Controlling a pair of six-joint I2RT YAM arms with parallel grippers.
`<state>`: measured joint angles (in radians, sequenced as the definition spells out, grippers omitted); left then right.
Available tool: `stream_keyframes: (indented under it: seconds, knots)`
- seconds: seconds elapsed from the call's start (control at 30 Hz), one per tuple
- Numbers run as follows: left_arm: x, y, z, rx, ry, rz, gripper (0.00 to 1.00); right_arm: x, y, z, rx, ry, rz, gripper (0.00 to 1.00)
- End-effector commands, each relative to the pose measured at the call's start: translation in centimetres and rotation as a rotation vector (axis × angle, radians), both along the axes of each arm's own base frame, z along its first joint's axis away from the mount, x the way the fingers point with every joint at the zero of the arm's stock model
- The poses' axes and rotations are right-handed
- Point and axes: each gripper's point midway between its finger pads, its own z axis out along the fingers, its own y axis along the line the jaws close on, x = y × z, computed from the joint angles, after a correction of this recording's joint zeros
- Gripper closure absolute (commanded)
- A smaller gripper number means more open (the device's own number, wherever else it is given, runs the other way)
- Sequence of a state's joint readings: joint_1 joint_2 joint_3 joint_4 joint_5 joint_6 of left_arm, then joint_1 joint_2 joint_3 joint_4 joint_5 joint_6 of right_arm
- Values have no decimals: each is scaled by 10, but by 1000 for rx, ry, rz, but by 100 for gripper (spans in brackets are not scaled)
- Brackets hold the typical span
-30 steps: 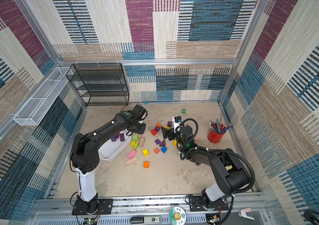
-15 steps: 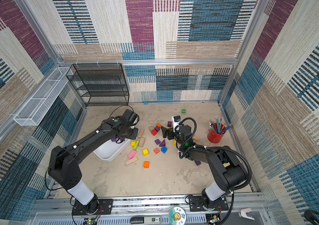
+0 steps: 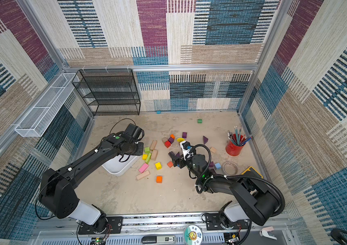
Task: Pick purple bricks into the storage bin
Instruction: Place the building block in the storage box.
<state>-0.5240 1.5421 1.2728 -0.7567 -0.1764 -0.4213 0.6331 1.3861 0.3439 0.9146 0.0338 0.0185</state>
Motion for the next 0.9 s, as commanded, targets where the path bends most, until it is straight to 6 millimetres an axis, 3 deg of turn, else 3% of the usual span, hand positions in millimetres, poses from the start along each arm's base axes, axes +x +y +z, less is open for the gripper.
stream_keyframes:
  seconds: [0.0, 0.43, 0.67, 0.87]
  knots:
    - [6, 3, 4, -44, -32, 55, 74, -8, 3, 24, 27, -98, 35, 0]
    - [9, 53, -19, -80, -49, 178, 74, -22, 45, 15, -96, -125, 193, 0]
    - [13, 64, -34, -47, -40, 212, 74, -31, 75, 3, -170, -107, 332, 0]
    - [18, 75, -45, 2, -37, 237, 74, -28, 87, -6, -199, -74, 378, 0]
